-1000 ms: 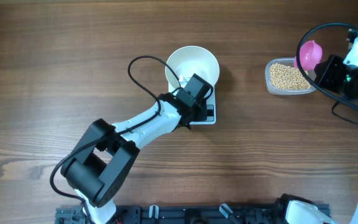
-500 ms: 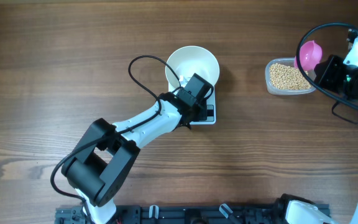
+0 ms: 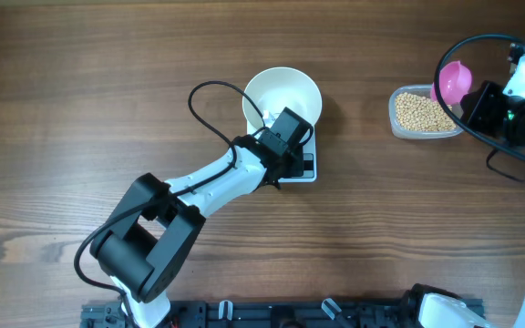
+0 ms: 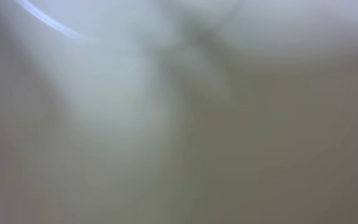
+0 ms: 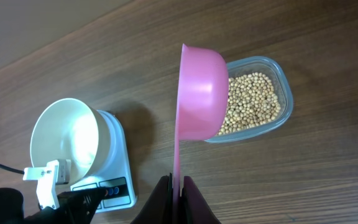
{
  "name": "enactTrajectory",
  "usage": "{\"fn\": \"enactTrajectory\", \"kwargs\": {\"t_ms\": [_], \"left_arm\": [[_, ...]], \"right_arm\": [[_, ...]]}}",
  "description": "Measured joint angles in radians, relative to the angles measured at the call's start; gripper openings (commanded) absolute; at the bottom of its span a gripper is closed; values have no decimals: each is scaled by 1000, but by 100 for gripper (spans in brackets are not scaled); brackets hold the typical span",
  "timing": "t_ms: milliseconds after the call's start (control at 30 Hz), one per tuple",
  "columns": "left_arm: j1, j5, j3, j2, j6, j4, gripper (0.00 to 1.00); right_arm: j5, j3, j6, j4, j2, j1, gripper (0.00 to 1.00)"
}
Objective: Scoop item into bowl and weigh 150g on scale
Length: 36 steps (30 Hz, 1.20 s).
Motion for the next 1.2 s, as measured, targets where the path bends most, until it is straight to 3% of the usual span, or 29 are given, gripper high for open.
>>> {"fn": "enactTrajectory", "kwargs": {"t_ms": [1200], "left_arm": [[-1,7,19,14,3,-34,4]], "right_arm": [[0,0,0,-23,0,0,4]]}}
